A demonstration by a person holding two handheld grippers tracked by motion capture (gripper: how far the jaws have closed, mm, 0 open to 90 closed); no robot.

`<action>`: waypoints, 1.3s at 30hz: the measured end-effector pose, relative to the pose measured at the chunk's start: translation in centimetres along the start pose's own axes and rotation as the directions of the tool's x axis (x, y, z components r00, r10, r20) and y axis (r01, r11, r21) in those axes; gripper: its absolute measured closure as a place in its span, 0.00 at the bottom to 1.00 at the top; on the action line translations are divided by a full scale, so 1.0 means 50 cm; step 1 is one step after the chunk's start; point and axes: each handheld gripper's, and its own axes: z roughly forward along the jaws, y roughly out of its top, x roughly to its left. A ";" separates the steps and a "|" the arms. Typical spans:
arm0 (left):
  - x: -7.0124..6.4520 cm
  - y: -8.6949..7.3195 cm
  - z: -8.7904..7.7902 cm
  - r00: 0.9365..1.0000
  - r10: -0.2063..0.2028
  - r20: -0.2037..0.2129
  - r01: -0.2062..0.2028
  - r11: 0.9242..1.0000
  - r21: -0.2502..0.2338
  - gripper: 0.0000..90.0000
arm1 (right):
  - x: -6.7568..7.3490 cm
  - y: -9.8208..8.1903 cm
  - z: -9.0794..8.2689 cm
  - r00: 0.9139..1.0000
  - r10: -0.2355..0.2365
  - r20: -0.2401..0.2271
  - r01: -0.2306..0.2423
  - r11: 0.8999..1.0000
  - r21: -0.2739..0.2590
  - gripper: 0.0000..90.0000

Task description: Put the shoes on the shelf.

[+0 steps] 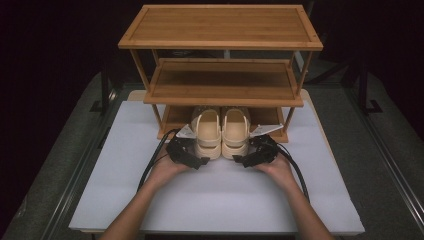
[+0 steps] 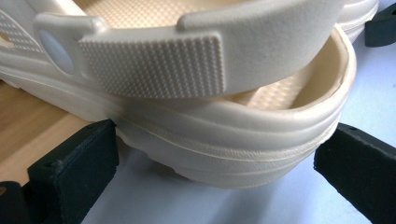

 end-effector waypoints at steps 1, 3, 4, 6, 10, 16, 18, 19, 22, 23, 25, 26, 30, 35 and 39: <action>0.003 0.003 0.000 1.000 -0.006 0.001 0.006 1.000 -0.010 0.00 | -0.003 0.003 0.000 1.000 0.005 -0.004 -0.005 1.000 -0.002 0.05; 0.011 0.010 0.000 1.000 -0.006 0.002 0.006 1.000 -0.008 0.00 | -0.008 0.010 0.000 1.000 0.009 -0.006 -0.009 1.000 -0.009 0.05; 0.016 0.015 0.002 1.000 -0.006 0.001 0.006 1.000 -0.008 0.00 | -0.010 0.013 0.001 1.000 0.013 -0.003 -0.013 1.000 -0.013 0.05; 0.023 0.021 0.005 1.000 -0.005 -0.001 0.005 1.000 -0.010 0.00 | -0.018 0.020 0.006 1.000 0.021 -0.001 -0.021 1.000 -0.011 0.05; 0.044 0.032 0.017 1.000 -0.019 -0.005 0.018 1.000 -0.026 0.00 | -0.034 0.034 0.015 0.999 0.034 0.019 -0.033 0.999 -0.024 0.04; 0.071 0.046 0.040 0.999 -0.007 -0.043 0.005 0.999 -0.038 0.00 | -0.051 0.055 0.039 0.997 0.036 0.072 -0.035 0.999 -0.026 0.04; 0.075 0.049 0.047 0.999 -0.011 -0.050 0.009 0.999 -0.045 0.00 | -0.058 0.060 0.047 0.994 0.031 0.101 -0.028 0.999 -0.030 0.04; 0.076 0.051 0.050 0.998 -0.013 -0.059 0.010 0.999 -0.043 0.00 | -0.059 0.061 0.049 0.993 0.036 0.110 -0.033 0.999 -0.034 0.04; 0.082 0.056 0.060 0.997 -0.005 -0.072 0.002 0.999 -0.043 0.00 | -0.064 0.063 0.057 0.991 0.047 0.129 -0.042 0.998 -0.041 0.04; 0.084 0.057 0.064 0.997 -0.008 -0.074 0.005 0.999 -0.040 0.00 | -0.066 0.063 0.061 0.989 0.055 0.138 -0.049 0.998 -0.045 0.04; 0.091 0.060 0.074 0.997 -0.007 -0.082 0.005 1.000 -0.025 0.00 | -0.068 0.063 0.066 0.987 0.047 0.156 -0.041 0.998 -0.043 0.05; 0.094 0.061 0.078 0.997 -0.009 -0.082 0.007 1.000 -0.023 0.00 | -0.069 0.063 0.068 0.984 0.042 0.170 -0.035 0.998 -0.043 0.06; 0.096 0.061 0.088 0.995 -0.031 -0.092 0.030 0.999 -0.012 0.00 | -0.069 0.061 0.065 0.981 0.072 0.177 -0.058 0.995 -0.084 0.09; 0.088 0.067 0.071 0.996 -0.036 -0.083 0.034 0.999 -0.027 0.00 | -0.063 0.058 0.045 0.984 0.060 0.167 -0.047 0.996 -0.081 0.09; 0.074 0.067 0.046 0.998 -0.012 -0.067 0.011 1.000 -0.019 0.00 | -0.061 0.049 0.024 0.984 0.061 0.165 -0.049 0.996 -0.071 0.05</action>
